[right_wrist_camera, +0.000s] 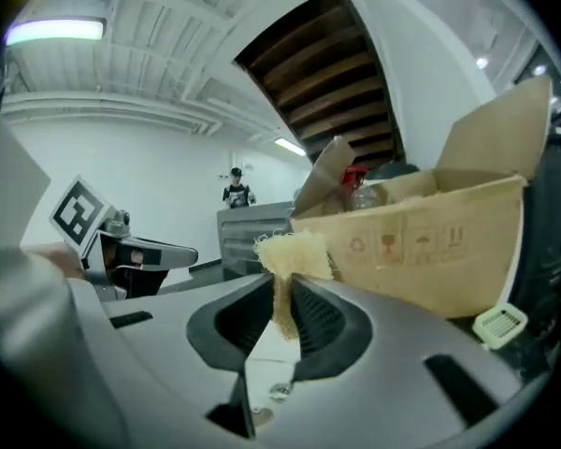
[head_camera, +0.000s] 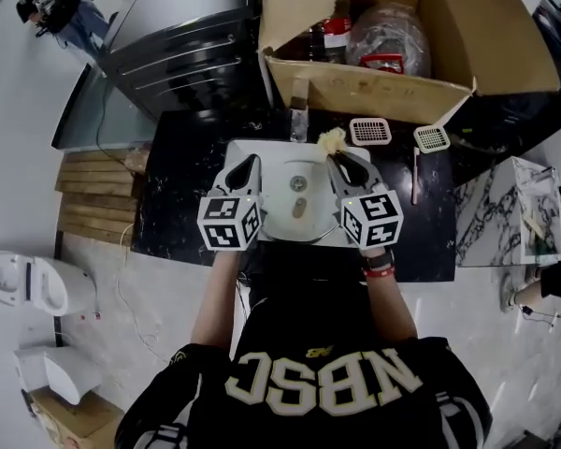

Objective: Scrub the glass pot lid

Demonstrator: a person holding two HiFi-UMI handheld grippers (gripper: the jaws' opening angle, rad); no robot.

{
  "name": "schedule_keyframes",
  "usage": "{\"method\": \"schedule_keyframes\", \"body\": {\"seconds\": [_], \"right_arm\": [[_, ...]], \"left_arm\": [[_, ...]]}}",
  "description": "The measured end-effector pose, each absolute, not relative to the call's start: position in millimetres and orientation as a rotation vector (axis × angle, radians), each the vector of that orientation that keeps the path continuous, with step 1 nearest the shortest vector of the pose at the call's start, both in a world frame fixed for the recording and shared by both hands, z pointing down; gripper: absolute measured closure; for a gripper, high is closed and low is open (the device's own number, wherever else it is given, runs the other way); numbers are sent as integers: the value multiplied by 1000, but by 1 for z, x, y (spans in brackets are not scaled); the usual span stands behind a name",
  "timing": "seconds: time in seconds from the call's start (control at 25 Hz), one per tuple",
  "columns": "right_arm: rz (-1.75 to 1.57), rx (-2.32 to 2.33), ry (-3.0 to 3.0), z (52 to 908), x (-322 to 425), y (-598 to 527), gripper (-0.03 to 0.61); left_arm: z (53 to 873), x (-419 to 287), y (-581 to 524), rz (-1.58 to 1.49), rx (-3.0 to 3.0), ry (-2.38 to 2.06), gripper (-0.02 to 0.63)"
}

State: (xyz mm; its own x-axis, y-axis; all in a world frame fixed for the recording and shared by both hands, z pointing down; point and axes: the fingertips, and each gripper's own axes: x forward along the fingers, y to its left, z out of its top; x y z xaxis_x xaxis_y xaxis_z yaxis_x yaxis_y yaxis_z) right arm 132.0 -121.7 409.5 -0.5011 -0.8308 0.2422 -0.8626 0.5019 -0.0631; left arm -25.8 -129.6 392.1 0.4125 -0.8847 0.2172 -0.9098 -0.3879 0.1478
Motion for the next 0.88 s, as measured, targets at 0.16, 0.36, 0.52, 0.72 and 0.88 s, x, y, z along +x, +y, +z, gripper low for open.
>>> {"method": "schedule_keyframes", "body": {"seconds": [0.16,0.36,0.52,0.72,0.88], "right_arm": [[158,1626,-2544,390,150,-118,517],[127,1684,-2521,385,161,-119,517],[142,1684,-2498,391,167,-119,517],[156,1686,-2497,393,172,-125,517],[156,1673,-2502,393,176,-134,517]], "left_arm": [[359,-17,-123,78,2568,-1730,601],[353,-2,-125,13,2601,-1705,600],[357,5,-126,19,2588,-1675,600],[362,13,-129,26,2588,-1642,600],[367,22,-131,31,2595,-1613,600]]}}
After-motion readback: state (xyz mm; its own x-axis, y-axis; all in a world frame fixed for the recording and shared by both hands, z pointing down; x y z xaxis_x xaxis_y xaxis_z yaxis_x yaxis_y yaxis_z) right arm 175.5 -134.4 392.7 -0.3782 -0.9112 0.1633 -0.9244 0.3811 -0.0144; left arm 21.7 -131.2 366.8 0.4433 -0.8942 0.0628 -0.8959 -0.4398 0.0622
